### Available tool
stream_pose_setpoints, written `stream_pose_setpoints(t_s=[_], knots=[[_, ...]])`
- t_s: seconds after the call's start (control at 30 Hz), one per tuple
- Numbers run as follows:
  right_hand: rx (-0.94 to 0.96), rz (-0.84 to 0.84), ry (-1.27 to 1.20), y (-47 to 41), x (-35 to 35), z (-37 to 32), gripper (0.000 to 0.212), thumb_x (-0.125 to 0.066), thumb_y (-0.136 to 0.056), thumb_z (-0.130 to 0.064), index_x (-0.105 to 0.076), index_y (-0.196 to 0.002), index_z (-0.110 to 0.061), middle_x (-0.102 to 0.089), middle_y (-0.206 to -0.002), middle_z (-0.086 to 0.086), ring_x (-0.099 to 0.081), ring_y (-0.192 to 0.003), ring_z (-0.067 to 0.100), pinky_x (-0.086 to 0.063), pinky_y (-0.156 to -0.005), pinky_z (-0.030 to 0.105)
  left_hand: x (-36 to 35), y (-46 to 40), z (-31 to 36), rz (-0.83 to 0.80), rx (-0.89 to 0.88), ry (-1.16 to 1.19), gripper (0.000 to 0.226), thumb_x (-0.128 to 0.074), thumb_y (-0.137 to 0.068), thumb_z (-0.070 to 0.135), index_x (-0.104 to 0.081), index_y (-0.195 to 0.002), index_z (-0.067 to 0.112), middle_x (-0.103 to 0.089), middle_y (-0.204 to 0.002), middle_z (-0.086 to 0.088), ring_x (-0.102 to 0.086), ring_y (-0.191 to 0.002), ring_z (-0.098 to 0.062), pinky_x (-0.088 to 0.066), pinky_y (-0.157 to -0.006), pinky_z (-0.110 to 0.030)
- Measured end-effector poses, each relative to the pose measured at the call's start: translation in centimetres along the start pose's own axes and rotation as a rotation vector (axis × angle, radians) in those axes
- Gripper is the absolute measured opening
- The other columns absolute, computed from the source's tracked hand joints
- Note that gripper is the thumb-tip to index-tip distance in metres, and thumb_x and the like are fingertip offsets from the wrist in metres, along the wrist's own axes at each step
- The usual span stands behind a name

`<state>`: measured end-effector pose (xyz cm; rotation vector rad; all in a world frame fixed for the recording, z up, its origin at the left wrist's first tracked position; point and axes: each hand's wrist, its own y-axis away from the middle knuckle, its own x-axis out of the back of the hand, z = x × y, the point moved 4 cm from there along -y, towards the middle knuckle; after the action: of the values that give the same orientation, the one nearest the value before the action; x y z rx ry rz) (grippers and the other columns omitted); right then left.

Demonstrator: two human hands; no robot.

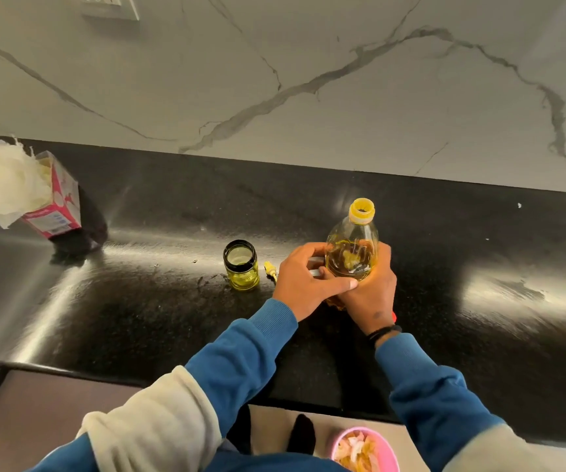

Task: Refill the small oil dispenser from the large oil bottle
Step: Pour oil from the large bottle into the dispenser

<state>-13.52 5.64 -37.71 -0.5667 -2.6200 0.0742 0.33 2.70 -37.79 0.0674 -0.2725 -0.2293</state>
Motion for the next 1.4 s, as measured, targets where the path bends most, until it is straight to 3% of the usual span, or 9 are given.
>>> stream_pose_setpoints(t_s=[0.2, 0.33, 0.43, 0.57, 0.87, 1.0, 1.2, 1.4], knots=[[0.135, -0.136, 0.12, -0.8, -0.6, -1.5, 0.08, -0.093, -0.066, -0.034, -0.04, -0.125, -0.028, -0.056, -0.105, -0.019, -0.06, -0.091, -0.008, -0.046, -0.074, 0.002, 0.7, 1.2, -0.4, 0.067, 0.074, 0.104, 0.062, -0.093, -0.069, 0.033, -0.061, -0.122, 0.026, -0.067, -0.113, 0.013, -0.067, -0.1, -0.004, -0.054, -0.076, -0.01], [0.279, -0.268, 0.249, -1.1, -1.1, -2.6, 0.084, -0.088, -0.067, -0.043, -0.036, -0.132, -0.031, -0.06, -0.115, -0.009, -0.064, -0.101, 0.009, -0.056, -0.086, 0.028, 0.5, 2.0, -1.2, 0.121, 0.139, 0.236, 0.064, -0.092, -0.068, 0.04, -0.058, -0.122, 0.029, -0.069, -0.117, 0.011, -0.067, -0.104, -0.004, -0.059, -0.085, -0.024], [0.333, -0.323, 0.347, -1.3, -1.3, -3.3, 0.084, -0.085, -0.068, -0.05, -0.035, -0.134, -0.032, -0.061, -0.12, -0.008, -0.063, -0.104, 0.01, -0.058, -0.089, 0.037, 0.2, 2.4, -1.6, 0.139, 0.181, 0.331, 0.067, -0.091, -0.068, 0.045, -0.053, -0.123, 0.033, -0.066, -0.12, 0.011, -0.065, -0.108, -0.003, -0.058, -0.091, -0.026], [0.35, -0.399, 0.475, -1.3, -1.5, -3.7, 0.092, -0.082, -0.066, -0.059, -0.032, -0.139, -0.034, -0.06, -0.126, -0.009, -0.061, -0.11, 0.01, -0.057, -0.092, 0.037, 0.0, 2.4, -2.1, 0.165, 0.239, 0.432, 0.085, -0.084, -0.054, 0.063, -0.045, -0.125, 0.04, -0.064, -0.127, 0.005, -0.066, -0.113, -0.013, -0.059, -0.096, -0.039], [0.31, -0.52, 0.685, -1.3, -2.5, -3.5, 0.1, -0.079, -0.061, -0.063, -0.026, -0.142, -0.038, -0.057, -0.131, -0.011, -0.059, -0.114, 0.011, -0.057, -0.093, 0.039, 0.1, 2.2, -2.9, 0.123, 0.425, 0.682, 0.081, -0.084, -0.055, 0.061, -0.047, -0.125, 0.043, -0.054, -0.135, -0.003, -0.06, -0.119, -0.027, -0.063, -0.081, -0.053], [0.289, -0.562, 0.742, -1.5, -2.9, -3.2, 0.106, -0.08, -0.061, -0.06, -0.02, -0.146, -0.039, -0.057, -0.132, -0.009, -0.057, -0.115, 0.012, -0.055, -0.094, 0.038, 0.0, 2.0, -3.3, 0.105, 0.489, 0.792, 0.089, -0.086, -0.055, 0.06, -0.048, -0.132, 0.039, -0.057, -0.138, -0.005, -0.062, -0.121, -0.03, -0.062, -0.082, -0.058], [0.305, -0.62, 0.808, -1.6, -3.3, -3.6, 0.113, -0.082, -0.065, -0.052, -0.011, -0.152, -0.04, -0.057, -0.132, -0.005, -0.056, -0.116, 0.015, -0.053, -0.091, 0.033, 0.2, 2.3, -3.6, 0.083, 0.551, 0.89, 0.06, -0.077, -0.086, 0.043, -0.045, -0.136, 0.037, -0.055, -0.142, -0.008, -0.059, -0.126, -0.034, -0.064, -0.076, -0.046], [0.314, -0.64, 0.864, -1.5, -3.5, -3.9, 0.113, -0.079, -0.065, -0.054, -0.008, -0.152, -0.042, -0.058, -0.125, -0.005, -0.056, -0.112, 0.015, -0.055, -0.087, 0.034, 0.2, 2.9, -3.3, 0.091, 0.561, 0.971, 0.068, -0.072, -0.091, 0.039, -0.036, -0.149, 0.038, -0.055, -0.145, -0.008, -0.058, -0.128, -0.034, -0.065, -0.073, -0.044]])
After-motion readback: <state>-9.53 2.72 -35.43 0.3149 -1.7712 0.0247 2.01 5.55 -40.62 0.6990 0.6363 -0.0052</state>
